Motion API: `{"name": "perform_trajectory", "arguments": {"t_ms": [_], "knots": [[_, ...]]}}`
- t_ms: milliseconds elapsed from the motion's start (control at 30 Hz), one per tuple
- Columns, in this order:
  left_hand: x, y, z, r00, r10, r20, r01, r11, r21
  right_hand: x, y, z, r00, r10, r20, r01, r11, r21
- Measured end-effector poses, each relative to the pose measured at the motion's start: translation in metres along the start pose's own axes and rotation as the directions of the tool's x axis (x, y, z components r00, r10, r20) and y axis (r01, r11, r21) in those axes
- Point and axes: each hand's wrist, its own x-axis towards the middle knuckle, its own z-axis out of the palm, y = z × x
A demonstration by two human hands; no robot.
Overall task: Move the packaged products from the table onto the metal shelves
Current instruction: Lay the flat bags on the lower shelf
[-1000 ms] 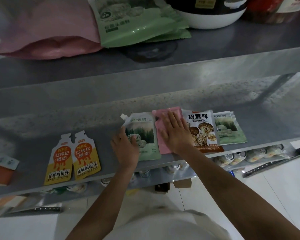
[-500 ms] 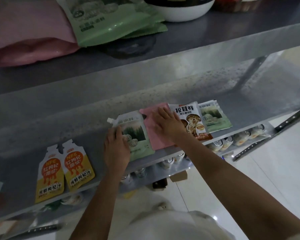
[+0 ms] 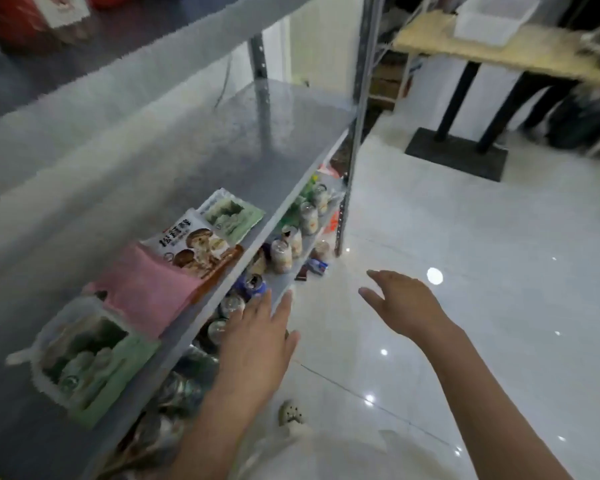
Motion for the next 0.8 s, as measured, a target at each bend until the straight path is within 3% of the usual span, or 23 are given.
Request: {"name": "perform_trajectory", "arguments": {"t_ms": [100, 233, 400, 567, 800], "knots": [[0.008, 0.063, 0.022, 0.968, 0.243, 0.062, -0.247, 0.966, 0.073, -0.054, 0.047, 0.027, 0.984, 0.175, -0.011, -0.174, 0.983, 0.048], [-0.003, 0.144, 0.042, 0.872, 0.479, 0.095, -0.488, 0.864, 0.123, -0.148, 0.100, 0.062, 0.920, 0.392, -0.007, -0.389, 0.916, 0.099], [-0.049, 0.241, 0.073, 0.679, 0.715, 0.165, -0.733, 0.671, 0.112, -0.281, 0.158, 0.102, 0.706, 0.708, 0.011, -0.693, 0.689, 0.211], [-0.101, 0.304, 0.102, 0.488, 0.836, 0.250, -0.871, 0.485, 0.076, -0.378, 0.178, 0.132, 0.472, 0.878, 0.081, -0.837, 0.417, 0.355], [-0.121, 0.363, 0.122, 0.252, 0.902, 0.351, -0.967, 0.217, 0.137, -0.427, 0.183, 0.156, 0.285, 0.942, 0.180, -0.860, 0.168, 0.483]]}}
